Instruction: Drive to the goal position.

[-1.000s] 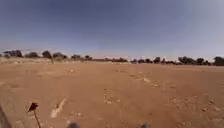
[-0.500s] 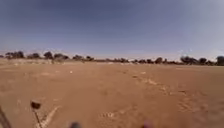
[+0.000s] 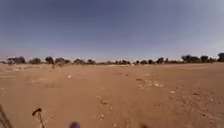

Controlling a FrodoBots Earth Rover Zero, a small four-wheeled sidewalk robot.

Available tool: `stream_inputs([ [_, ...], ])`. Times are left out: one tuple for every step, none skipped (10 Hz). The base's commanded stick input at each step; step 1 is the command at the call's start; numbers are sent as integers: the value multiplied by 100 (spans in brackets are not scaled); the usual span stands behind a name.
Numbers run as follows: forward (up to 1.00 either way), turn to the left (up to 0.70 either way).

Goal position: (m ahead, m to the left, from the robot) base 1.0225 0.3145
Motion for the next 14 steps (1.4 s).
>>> stream_inputs([
  [70, 0],
  [70, 0],
  [70, 0],
  [70, 0],
  [70, 0],
  [70, 0],
  [70, 0],
  [70, 0],
  [70, 0],
  [70, 0],
  [70, 0],
  [70, 0],
  [70, 0],
  [70, 0],
])
